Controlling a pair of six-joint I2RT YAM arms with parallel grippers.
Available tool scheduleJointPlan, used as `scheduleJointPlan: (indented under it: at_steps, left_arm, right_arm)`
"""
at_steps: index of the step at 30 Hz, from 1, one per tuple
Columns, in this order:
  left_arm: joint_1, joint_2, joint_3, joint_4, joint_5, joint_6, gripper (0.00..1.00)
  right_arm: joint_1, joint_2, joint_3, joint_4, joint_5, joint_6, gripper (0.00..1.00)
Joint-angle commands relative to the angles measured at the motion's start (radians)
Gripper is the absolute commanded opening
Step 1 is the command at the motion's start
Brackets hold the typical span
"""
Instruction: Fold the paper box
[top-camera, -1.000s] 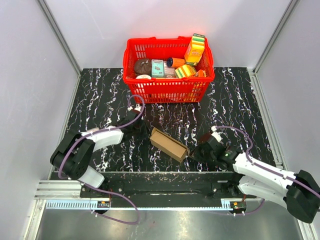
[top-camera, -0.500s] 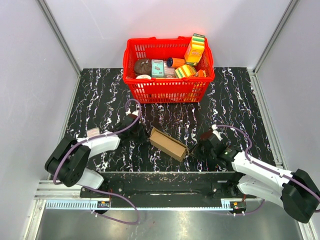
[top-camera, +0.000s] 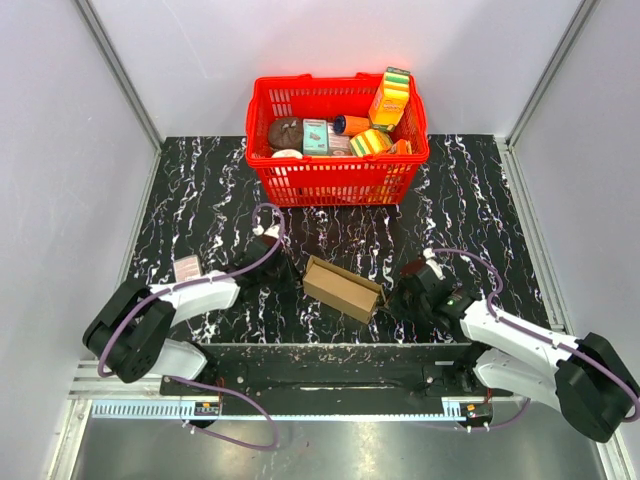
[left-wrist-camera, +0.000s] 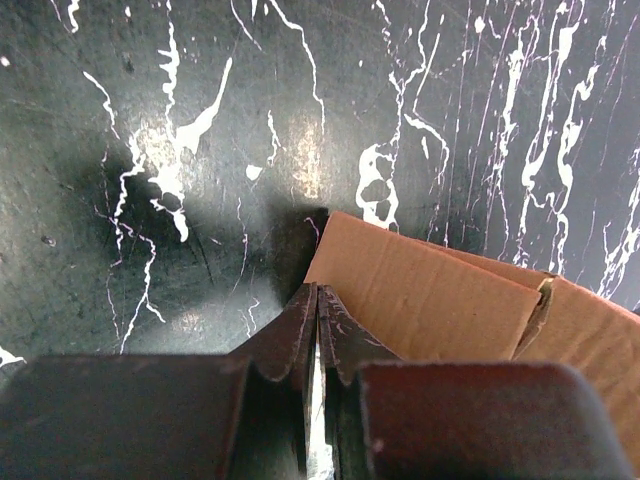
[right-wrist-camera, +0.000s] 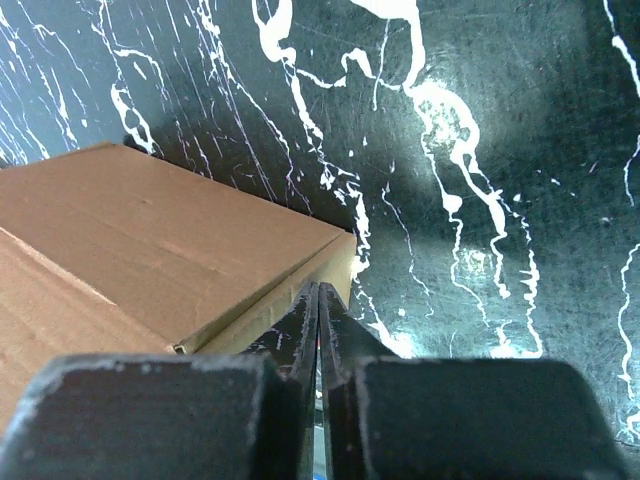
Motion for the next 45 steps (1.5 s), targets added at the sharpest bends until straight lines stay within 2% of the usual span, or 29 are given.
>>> scheduleJointPlan:
  at_steps: [1,15,34,38,45]
  left_arm:
    - [-0.042,-0.037,-0.022,0.079,0.037,-0.041,0.08]
    - [-0.089,-0.163,-0.141,0.087,-0.006,-0.103,0.08]
    - [-0.214,-0.191,-0.184,0.086,-0.073,-0.191,0.08]
    - [-0.214,-0.227,-0.192,0.040,-0.096,-0.194,0.08]
    - [-0.215,-0.275,-0.168,-0.049,-0.148,-0.185,0.09]
  right_arm:
    - [-0.010,0.005,0.038,0.055,-0.006,-0.030,0.05]
    - [-0.032,0.043,0.087,0.056,0.023,-0.152,0.06]
    - [-0.084,0.081,0.132,0.006,0.064,-0.257,0.07]
    - [-0.096,0.063,0.132,-0.043,0.086,-0.251,0.08]
    - [-0.102,-0.001,0.132,-0.148,0.129,-0.228,0.20]
